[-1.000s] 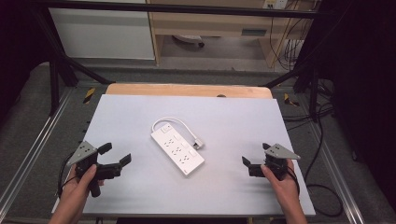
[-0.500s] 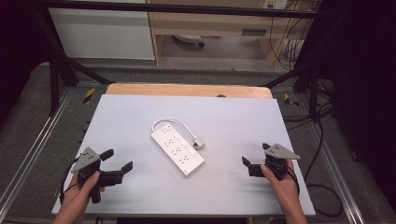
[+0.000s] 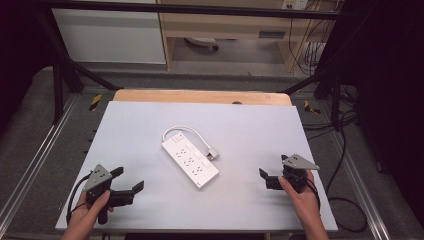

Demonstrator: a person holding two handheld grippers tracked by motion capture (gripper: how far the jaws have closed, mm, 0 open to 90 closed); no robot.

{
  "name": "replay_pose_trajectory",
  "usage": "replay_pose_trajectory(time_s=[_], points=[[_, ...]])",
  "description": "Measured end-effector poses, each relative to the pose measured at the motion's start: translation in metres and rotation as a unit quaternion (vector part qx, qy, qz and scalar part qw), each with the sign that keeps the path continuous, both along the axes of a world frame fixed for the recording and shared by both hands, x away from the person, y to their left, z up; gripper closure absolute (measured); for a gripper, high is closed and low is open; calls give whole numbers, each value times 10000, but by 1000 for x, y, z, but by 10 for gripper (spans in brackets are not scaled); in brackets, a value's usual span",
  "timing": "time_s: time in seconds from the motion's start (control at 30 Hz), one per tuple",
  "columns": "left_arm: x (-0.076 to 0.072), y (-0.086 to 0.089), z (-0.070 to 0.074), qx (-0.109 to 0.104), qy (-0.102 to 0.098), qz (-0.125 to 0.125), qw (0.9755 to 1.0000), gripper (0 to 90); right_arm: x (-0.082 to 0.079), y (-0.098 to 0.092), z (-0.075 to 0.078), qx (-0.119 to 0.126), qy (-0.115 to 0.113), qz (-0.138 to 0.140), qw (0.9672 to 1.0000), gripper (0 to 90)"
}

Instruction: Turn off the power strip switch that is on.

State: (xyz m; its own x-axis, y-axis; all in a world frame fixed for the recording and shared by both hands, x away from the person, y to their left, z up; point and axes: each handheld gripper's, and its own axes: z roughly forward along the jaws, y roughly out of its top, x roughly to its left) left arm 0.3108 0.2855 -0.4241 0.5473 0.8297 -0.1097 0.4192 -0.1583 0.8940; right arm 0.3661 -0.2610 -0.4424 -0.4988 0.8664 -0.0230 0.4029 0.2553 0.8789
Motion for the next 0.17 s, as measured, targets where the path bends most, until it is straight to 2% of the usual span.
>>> replay_pose_trajectory(time_s=[0.1, 0.17], points=[[2, 7, 0, 1, -47, 206, 9998, 63, 3, 1, -5, -66, 206, -93, 9997, 20], [4, 11, 0, -47, -25, 289, 9996, 63, 7, 3, -12, -222, 455, -200, 9985, 23]])
